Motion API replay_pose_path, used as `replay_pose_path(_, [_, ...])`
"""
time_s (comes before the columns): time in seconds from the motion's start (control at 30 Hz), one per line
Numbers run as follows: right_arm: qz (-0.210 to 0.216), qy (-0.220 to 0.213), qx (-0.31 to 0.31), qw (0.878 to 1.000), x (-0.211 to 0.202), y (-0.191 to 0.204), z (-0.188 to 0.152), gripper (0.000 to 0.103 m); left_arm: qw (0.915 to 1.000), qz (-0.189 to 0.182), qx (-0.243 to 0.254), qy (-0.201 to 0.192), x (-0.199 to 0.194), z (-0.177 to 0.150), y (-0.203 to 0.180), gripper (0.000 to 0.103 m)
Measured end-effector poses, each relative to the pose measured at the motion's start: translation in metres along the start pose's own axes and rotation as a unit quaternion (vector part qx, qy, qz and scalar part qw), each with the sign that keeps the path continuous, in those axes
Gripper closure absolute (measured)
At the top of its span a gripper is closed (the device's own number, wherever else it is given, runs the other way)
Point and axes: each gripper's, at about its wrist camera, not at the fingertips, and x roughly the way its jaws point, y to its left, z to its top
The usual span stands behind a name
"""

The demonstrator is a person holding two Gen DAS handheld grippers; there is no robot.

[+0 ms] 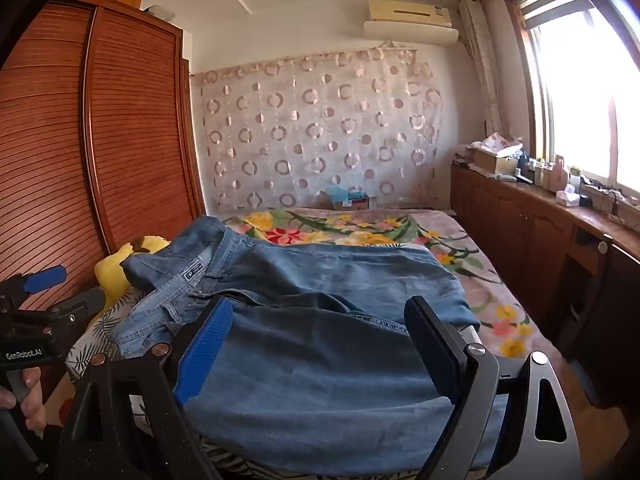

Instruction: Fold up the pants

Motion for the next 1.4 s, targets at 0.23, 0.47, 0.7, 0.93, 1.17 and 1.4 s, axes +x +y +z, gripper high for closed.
replay_pose_path(0.23, [-0.002,0.007,0.002,1.0,0.001,-0.001,0.002,0.014,1.0,0.002,0.0,-0.004,0.005,-0.006,0.014,0.0])
replay_pose_path(0.47, [-0.003,0.005,-0.003,1.0,0.001,0.001,0.0,0.014,1.0,0.005,-0.006,0.002,0.003,-0.007,0.011,0.0])
replay_pose_path(0.7, [0.004,0.008,0.005,1.0,0.001,-0.001,-0.001,0.014,0.9999,0.01,-0.004,0.002,0.004,-0.006,0.01,0.0])
replay_pose_path(0.93, [0.004,0.011,0.005,1.0,0.003,0.0,-0.002,0.014,0.9999,0.01,-0.004,0.001,0.004,-0.007,0.007,0.0])
replay_pose_path(1.17, [0.004,0.011,0.006,1.0,0.003,0.001,-0.002,0.014,0.9999,0.011,-0.003,0.0,0.004,-0.007,0.007,0.0])
replay_pose_path(1.4, [0.007,0.013,0.006,1.0,0.004,0.001,-0.003,0.014,0.9999,0.01,-0.004,-0.001,0.004,-0.008,0.007,0.0])
